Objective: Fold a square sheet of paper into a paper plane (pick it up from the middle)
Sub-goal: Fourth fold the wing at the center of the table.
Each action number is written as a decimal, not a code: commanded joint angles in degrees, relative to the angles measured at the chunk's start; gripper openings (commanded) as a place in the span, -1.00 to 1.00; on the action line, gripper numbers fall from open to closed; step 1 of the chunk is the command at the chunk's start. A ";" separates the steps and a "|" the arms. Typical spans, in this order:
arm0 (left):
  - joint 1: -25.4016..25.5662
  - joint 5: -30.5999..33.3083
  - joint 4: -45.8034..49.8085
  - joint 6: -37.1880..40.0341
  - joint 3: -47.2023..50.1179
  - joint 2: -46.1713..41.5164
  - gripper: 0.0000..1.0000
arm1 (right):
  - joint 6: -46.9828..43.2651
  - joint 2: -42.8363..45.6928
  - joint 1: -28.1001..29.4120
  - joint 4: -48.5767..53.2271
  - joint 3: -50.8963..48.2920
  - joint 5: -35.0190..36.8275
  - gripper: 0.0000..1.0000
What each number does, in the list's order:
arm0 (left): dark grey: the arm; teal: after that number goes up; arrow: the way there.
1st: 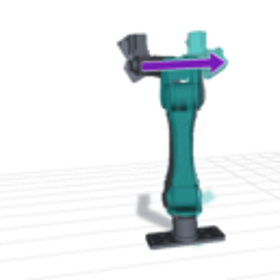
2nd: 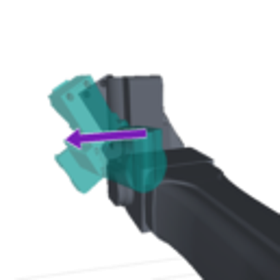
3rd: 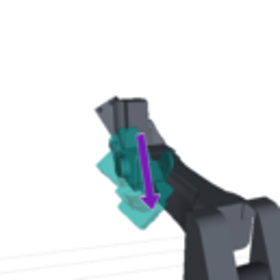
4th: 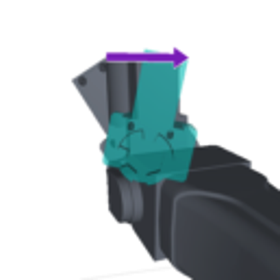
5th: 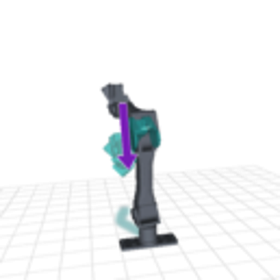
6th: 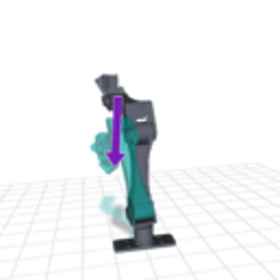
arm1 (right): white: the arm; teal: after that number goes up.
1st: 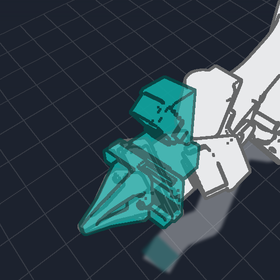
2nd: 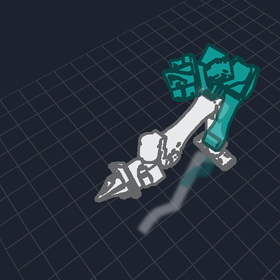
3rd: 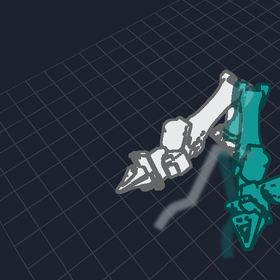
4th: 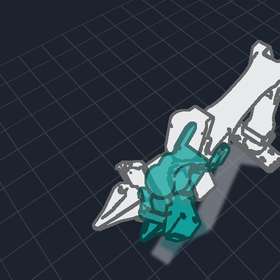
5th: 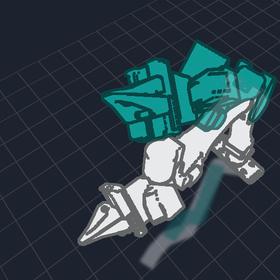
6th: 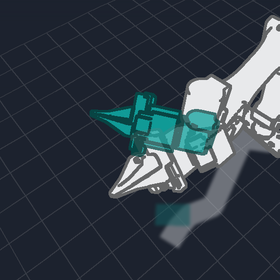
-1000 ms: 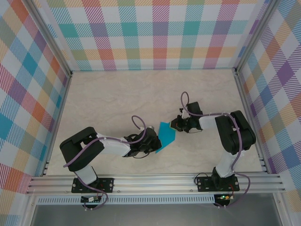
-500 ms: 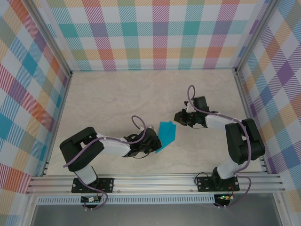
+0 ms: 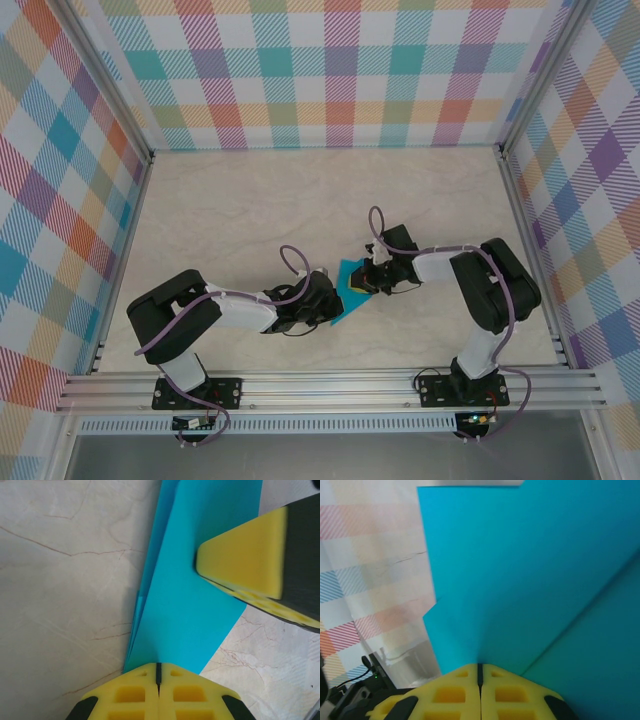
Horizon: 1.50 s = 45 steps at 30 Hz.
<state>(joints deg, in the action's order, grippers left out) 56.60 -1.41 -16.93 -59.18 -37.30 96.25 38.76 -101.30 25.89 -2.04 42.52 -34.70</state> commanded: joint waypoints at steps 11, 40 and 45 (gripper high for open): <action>-4.63 -9.50 3.95 0.15 -2.68 -6.16 -0.75 | -2.11 -3.84 0.04 3.60 -0.24 6.38 -0.96; -1.68 -12.57 -1.04 -7.71 4.93 2.49 -1.00 | -3.01 -4.27 -0.04 6.09 0.10 8.69 -0.97; -0.35 -11.77 -0.19 -8.80 7.73 0.34 -1.00 | -3.17 -4.28 -0.04 6.44 0.00 9.03 -0.97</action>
<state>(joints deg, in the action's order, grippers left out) 54.06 -11.42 -26.50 -66.92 -33.15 97.14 36.82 -102.08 25.89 -0.51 43.62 -34.59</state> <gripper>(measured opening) 0.048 0.045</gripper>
